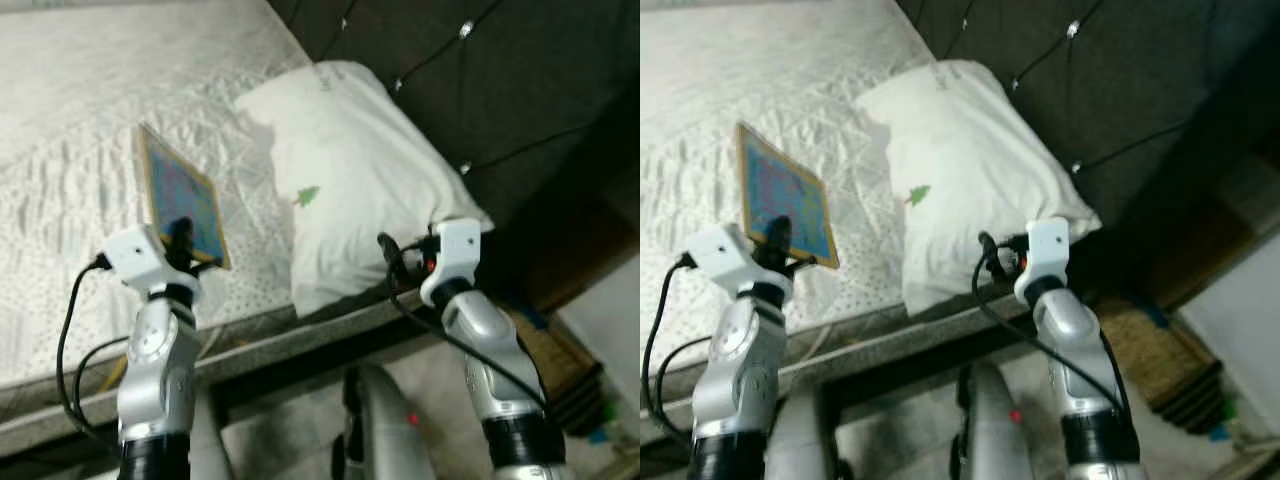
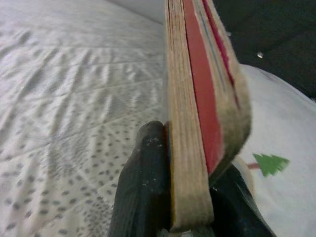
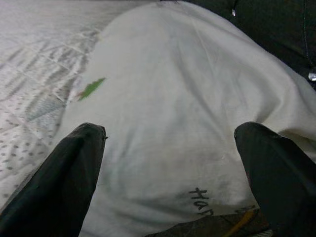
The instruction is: Clean up the room
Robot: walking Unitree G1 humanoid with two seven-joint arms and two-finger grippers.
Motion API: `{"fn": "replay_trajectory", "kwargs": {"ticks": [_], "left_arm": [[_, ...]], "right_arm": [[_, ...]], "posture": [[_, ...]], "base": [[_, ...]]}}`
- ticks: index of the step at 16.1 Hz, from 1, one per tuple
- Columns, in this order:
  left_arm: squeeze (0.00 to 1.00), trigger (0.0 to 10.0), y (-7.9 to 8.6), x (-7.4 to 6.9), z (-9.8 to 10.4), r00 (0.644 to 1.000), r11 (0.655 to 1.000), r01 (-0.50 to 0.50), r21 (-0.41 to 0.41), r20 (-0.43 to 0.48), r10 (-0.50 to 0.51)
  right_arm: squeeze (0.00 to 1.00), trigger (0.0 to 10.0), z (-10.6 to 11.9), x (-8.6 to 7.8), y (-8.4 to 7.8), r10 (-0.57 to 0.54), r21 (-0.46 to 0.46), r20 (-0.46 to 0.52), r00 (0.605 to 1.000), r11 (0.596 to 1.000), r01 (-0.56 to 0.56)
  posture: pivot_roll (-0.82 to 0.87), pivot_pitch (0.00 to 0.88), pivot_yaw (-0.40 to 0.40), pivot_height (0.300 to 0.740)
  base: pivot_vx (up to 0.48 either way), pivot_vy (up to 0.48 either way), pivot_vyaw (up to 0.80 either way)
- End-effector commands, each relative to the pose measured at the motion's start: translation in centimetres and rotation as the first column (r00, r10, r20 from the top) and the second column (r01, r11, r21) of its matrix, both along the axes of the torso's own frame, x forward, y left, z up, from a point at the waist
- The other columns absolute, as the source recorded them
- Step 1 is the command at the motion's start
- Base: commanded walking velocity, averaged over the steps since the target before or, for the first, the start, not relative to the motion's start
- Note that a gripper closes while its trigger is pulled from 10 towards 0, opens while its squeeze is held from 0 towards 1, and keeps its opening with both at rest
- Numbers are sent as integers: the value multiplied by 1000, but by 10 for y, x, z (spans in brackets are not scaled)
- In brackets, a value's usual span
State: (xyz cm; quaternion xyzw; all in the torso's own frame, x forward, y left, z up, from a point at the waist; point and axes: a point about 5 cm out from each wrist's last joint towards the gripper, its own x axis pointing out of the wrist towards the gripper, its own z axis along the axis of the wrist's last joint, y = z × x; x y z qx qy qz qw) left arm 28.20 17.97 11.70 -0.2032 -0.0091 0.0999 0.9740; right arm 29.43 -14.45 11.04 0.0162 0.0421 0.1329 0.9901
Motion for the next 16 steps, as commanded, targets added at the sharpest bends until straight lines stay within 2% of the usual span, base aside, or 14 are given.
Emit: {"fn": "replay_trajectory", "kwargs": {"ticks": [1, 3, 5, 7, 12, 15, 16], "left_arm": [[0, 10000, 4, 5, 0, 1000, 998, -22, -58, 11, 23], [0, 10000, 3, 16, -2, 1000, 990, -9, -140, 18, 12], [0, 10000, 3, 34, -5, 1000, 973, -10, -232, 16, 14], [0, 10000, 2, 46, -10, 1000, 950, 4, -311, 14, 1], [0, 10000, -11, 63, -23, 999, 889, 23, -457, -19, -36], [0, 10000, -26, 67, -31, 996, 847, 61, -528, -17, -82], [0, 10000, -28, 67, -32, 995, 840, 72, -538, -16, -96]], "right_arm": [[0, 10000, 4, -4, 2, 26, 14, 6, 1000, 1000, -26], [0, 10000, 6, -11, -2, 30, 19, 6, 1000, 999, -30], [0, 10000, 6, -24, -9, 53, 9, -9, 999, 999, -53], [0, 10000, 10, -35, -14, 67, 13, -15, 998, 998, -67], [0, 10000, 15, -57, -21, 107, 20, -59, 992, 994, -106], [0, 10000, 20, -68, -16, 161, 25, -64, 985, 987, -160], [0, 10000, 21, -69, -16, 170, 19, -67, 983, 985, -170]], "posture": [[-124, 99, -70, 577], [-151, 118, -72, 552], [-190, 137, -72, 527], [-220, 150, -69, 527], [-272, 178, -79, 523], [-288, 185, -88, 478], [-292, 187, -88, 478]], "base": [[0, 0, 0], [0, 0, 0], [0, 0, 0], [0, 0, 0], [0, 0, 0], [0, 0, 0], [0, 0, 0]]}}
